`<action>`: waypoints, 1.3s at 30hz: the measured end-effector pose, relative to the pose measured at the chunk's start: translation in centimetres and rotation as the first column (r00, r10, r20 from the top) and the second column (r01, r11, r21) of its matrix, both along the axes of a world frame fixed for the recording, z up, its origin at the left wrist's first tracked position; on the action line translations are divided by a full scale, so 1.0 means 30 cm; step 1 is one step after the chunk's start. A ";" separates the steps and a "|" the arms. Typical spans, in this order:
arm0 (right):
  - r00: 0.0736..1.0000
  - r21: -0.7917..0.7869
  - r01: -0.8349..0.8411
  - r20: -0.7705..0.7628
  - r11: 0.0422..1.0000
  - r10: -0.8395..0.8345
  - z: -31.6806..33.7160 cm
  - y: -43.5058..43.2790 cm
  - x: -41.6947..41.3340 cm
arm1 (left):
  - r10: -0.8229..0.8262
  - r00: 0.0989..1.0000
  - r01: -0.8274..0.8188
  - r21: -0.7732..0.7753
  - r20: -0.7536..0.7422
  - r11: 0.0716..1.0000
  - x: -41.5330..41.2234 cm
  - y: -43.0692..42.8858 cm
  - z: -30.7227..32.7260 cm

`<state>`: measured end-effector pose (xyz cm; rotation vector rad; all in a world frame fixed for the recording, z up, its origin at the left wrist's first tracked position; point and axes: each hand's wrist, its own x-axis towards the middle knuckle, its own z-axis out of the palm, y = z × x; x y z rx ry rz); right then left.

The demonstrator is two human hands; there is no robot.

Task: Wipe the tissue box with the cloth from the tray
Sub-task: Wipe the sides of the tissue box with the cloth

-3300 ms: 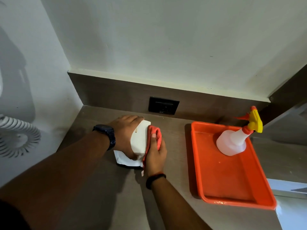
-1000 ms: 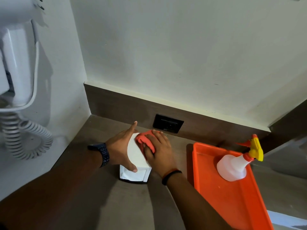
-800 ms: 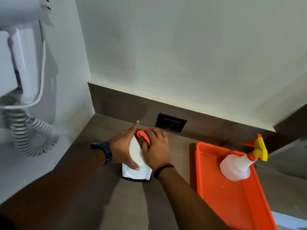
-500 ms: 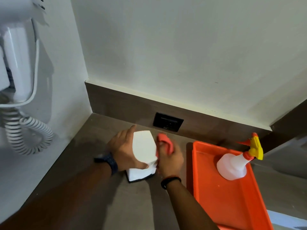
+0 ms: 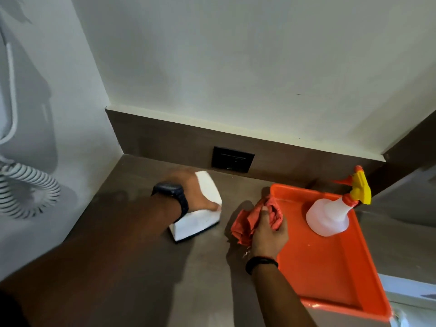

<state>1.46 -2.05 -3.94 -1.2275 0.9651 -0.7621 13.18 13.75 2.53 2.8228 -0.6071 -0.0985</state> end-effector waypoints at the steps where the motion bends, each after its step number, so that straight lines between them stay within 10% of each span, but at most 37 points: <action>1: 1.000 0.009 -0.018 0.013 1.000 0.018 0.005 0.006 -0.008 | 0.102 0.995 -0.102 -0.050 -0.017 0.993 -0.006 0.015 -0.014; 4: 0.994 0.056 -0.097 0.051 0.994 0.094 0.008 0.051 -0.020 | 0.163 0.974 -0.158 0.043 -0.160 0.986 -0.005 0.106 -0.025; 10: 0.941 0.112 -0.333 0.101 0.936 0.323 -0.018 0.207 0.091 | -0.455 0.863 0.504 0.303 -0.220 0.809 0.053 0.155 -0.017; 14: 0.851 0.125 -0.522 0.146 0.843 0.505 -0.032 0.282 0.132 | -0.457 0.881 0.474 0.239 -0.126 0.848 0.062 0.137 -0.054; 39: 0.937 0.157 -0.348 0.021 0.924 0.349 -0.022 0.422 0.061 | -0.433 0.901 0.433 0.137 -0.034 0.891 0.051 0.139 -0.083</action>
